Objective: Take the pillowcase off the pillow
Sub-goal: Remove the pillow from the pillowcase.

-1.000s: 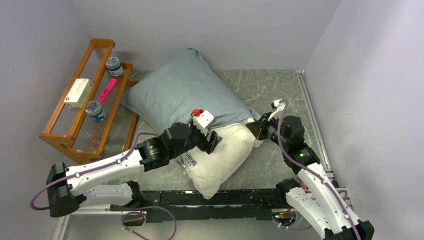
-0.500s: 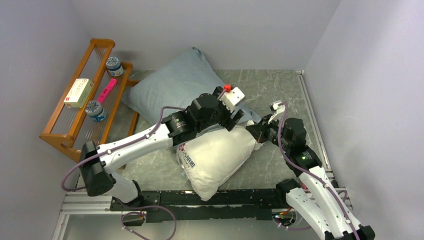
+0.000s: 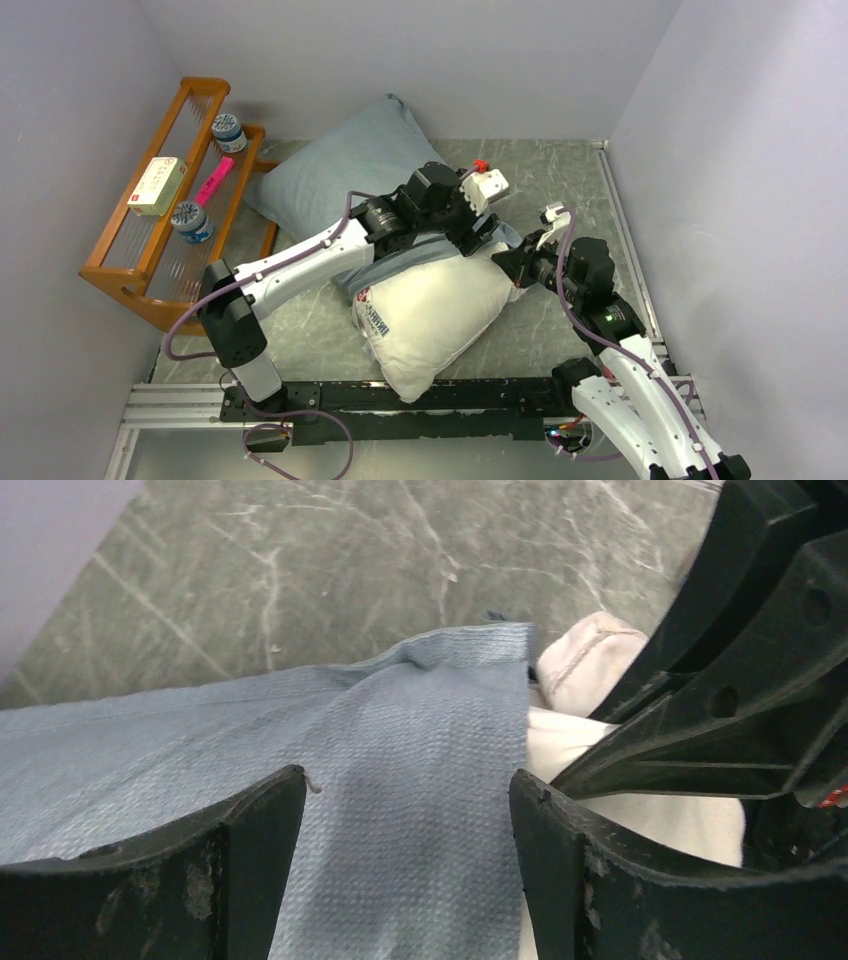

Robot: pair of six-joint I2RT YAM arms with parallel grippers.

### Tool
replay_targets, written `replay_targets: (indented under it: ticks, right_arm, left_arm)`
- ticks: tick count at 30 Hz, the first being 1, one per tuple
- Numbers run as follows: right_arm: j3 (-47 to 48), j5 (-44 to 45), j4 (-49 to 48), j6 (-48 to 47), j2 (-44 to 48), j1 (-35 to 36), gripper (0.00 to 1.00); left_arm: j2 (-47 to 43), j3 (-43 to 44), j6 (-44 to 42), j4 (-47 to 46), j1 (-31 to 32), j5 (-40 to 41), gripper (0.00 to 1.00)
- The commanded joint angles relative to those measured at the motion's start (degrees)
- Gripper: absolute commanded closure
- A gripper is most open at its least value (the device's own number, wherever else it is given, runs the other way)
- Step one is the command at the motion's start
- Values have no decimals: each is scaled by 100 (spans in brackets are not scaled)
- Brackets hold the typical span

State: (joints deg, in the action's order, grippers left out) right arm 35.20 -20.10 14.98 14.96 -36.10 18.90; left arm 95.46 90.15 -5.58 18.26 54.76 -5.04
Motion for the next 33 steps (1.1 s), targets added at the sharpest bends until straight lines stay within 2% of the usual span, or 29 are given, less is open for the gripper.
replay_targets:
  ticks: [1,8,11,13,16,23,33]
  right_arm:
    - [285,-499,-135,-76,165,44,100]
    - [366,-553,0,-114,200,46,100]
    - [386,-566,8,-116,239,45,100]
    - [427,-574,59,-130,253,47,100]
    - [473,-574,162,-154,298,44,100]
    - [600,-535,429,-201,455,47,100]
    - [1278,-412,934,-441,511,51,100]
  left_arm:
    - [240,512,-281,414,-1,-803,22]
    - [535,703,-365,575,0,-858,28]
    - [757,886,-440,801,4,-696,36]
    - [826,931,-450,842,-6,-438,44]
    - [752,880,-406,671,-55,-215,63]
    - [711,1044,-245,560,-315,85,94]
    - [785,1212,-158,437,-606,1243,95]
